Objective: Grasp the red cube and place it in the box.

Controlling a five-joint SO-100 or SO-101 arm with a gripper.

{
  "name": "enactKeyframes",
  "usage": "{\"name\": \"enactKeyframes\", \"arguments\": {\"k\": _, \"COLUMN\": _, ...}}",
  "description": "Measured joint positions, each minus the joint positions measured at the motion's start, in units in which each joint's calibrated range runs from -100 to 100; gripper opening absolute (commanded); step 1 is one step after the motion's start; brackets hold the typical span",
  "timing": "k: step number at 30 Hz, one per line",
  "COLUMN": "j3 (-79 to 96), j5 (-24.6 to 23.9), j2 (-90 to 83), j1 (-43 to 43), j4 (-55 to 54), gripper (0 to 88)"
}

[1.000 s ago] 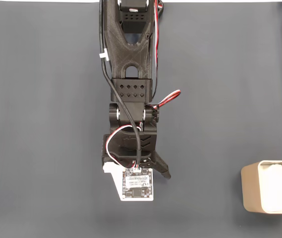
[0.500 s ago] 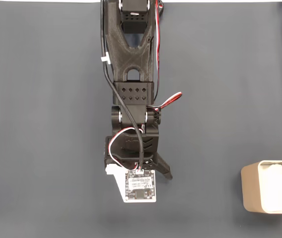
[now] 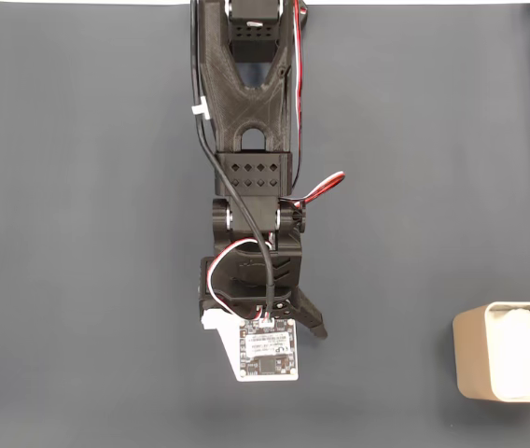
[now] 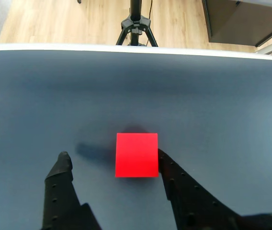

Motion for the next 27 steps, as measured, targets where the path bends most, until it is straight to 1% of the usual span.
{"name": "enactKeyframes", "arguments": {"k": 6, "j3": 0.00, "j5": 0.00, "j2": 0.00, "j1": 0.00, "j4": -0.48, "gripper": 19.7}}
{"name": "enactKeyframes", "arguments": {"k": 12, "j3": 0.00, "j5": 1.03, "j2": 0.00, "j1": 0.00, "j4": -0.48, "gripper": 9.8}}
{"name": "enactKeyframes", "arguments": {"k": 23, "j3": 0.00, "j5": 1.56, "j2": 0.35, "j1": -0.07, "j4": -0.48, "gripper": 0.0}}
{"name": "enactKeyframes", "arguments": {"k": 27, "j3": 0.00, "j5": 1.56, "j2": 0.35, "j1": -0.07, "j4": -0.48, "gripper": 0.0}}
